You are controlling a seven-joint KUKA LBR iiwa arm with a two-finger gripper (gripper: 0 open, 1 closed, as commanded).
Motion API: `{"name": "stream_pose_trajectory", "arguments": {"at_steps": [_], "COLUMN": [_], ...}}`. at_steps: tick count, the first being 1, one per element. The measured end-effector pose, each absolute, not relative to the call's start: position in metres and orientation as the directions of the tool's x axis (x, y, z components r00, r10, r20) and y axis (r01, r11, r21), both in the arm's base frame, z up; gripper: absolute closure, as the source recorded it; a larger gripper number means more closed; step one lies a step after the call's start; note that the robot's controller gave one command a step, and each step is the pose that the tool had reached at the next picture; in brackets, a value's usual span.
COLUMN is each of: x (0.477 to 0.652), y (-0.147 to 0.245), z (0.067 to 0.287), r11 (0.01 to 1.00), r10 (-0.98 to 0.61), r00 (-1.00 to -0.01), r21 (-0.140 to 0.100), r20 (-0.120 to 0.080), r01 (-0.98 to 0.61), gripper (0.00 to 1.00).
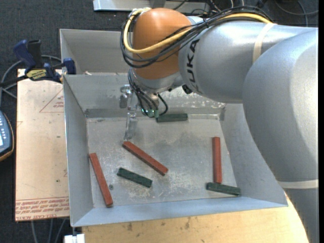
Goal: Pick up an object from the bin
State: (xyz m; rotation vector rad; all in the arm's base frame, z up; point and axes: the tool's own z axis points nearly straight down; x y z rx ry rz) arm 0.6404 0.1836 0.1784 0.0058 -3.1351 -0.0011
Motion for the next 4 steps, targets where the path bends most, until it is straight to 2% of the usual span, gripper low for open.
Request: {"name": "stream_pose_trajectory", "arguments": {"at_steps": [1, 2, 3, 4], "x": [0.619, 0.561, 0.564, 0.595], "y": [0.141, 0.116, 0.117, 0.113], "z": [0.077, 0.07, 0.072, 0.24], "r11": [0.946, 0.931, 0.931, 0.86], "r10": [-0.323, -0.365, -0.365, -0.51], "r00": [-0.946, -0.931, -0.931, -0.86], "r21": [0.002, 0.002, 0.002, -0.004], "r20": [0.003, 0.005, -0.002, -0.012], "r01": [-0.323, -0.365, -0.365, -0.51], "gripper": [0.0, 0.0, 1.0, 1.0]}}
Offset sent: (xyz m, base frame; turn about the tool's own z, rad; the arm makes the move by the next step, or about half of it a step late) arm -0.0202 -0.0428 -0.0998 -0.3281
